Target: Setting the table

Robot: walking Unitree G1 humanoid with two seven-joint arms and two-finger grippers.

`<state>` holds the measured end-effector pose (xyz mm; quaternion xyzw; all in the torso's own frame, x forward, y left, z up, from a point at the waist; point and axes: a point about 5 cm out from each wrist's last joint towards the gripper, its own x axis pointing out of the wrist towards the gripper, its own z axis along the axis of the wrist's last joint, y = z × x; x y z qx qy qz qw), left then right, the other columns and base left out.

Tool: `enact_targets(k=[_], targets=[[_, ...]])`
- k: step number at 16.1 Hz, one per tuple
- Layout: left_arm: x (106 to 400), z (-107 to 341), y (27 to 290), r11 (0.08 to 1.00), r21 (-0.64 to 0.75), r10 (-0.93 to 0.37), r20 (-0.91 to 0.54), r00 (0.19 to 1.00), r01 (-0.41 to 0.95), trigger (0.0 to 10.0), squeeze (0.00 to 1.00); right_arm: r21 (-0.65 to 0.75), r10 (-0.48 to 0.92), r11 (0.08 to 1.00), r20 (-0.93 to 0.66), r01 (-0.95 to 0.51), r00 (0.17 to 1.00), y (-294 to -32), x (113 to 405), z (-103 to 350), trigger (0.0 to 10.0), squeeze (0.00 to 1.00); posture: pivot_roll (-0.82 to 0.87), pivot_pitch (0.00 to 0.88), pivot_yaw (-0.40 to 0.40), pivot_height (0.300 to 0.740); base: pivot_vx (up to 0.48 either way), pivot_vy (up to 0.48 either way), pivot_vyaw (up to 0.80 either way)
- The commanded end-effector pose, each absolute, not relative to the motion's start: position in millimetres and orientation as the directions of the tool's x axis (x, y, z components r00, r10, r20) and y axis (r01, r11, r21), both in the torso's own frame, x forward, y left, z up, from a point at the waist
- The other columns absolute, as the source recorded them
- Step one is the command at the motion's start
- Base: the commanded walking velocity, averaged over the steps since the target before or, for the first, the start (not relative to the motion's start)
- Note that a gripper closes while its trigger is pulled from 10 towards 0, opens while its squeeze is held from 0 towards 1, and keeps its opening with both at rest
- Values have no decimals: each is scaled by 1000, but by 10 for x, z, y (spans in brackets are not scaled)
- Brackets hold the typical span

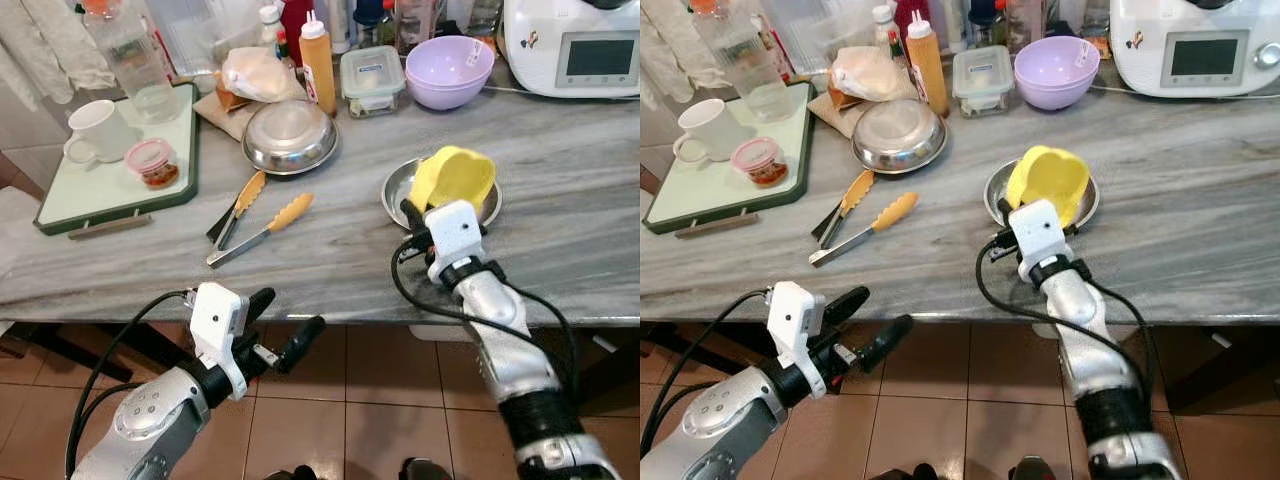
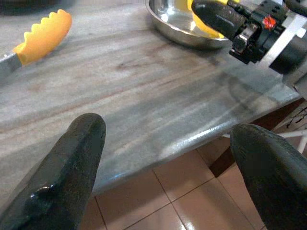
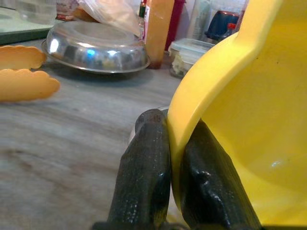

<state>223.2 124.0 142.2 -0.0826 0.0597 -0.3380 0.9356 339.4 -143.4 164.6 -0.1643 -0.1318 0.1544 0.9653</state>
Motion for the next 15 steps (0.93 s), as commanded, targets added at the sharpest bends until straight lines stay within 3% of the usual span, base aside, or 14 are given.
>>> enact_targets(k=[1,8,15], targets=[[2230,1420,1280,766,-190,-635,-66,770,615,10000,0,-329,355,901,187,-282,916,-1370,3354,1606,10000,0,-210,191,167,740,0,0,0],[2241,1410,1246,755,-184,-649,-75,757,629,10000,0,-240,306,934,150,-266,940,-1346,3236,1583,10000,0,-218,186,169,740,0,0,0],[2258,1407,1230,757,-181,-647,-75,759,627,10000,0,-163,340,933,112,-320,934,-1141,3086,1547,10000,0,-223,182,163,740,0,0,0]])
